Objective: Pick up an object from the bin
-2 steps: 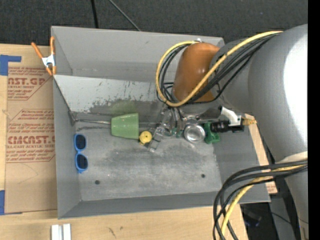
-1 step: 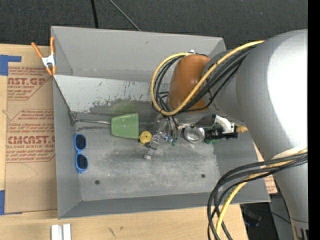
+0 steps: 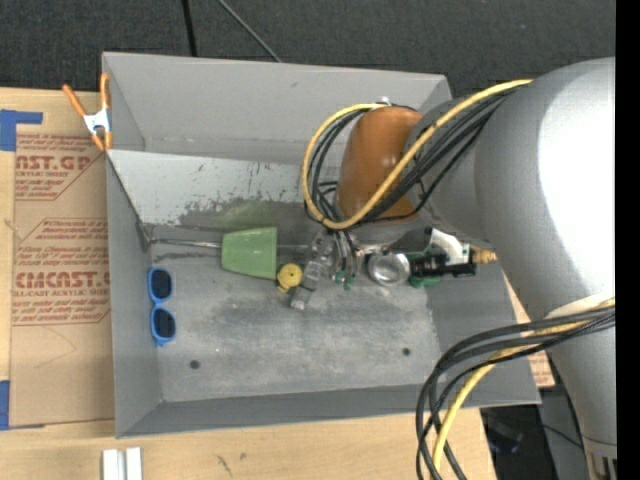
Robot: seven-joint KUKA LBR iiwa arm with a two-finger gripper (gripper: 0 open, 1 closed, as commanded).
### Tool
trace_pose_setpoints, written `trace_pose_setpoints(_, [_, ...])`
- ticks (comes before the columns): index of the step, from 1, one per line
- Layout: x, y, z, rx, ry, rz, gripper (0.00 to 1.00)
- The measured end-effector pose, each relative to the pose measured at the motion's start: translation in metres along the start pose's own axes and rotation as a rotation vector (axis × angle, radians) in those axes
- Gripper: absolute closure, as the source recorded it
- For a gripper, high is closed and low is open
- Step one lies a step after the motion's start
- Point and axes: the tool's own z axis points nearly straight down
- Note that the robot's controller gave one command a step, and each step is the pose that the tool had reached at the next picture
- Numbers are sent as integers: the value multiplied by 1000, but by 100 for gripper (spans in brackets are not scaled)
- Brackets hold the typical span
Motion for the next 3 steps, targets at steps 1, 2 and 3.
trace_pose_setpoints(1, [-11,-62,10,-4,-9,-232,100])
trace_pose_setpoints(2, [-11,-61,10,-3,-9,-233,0])
trace_pose_setpoints(3, [-9,-62,12,-1,-2,-233,100])
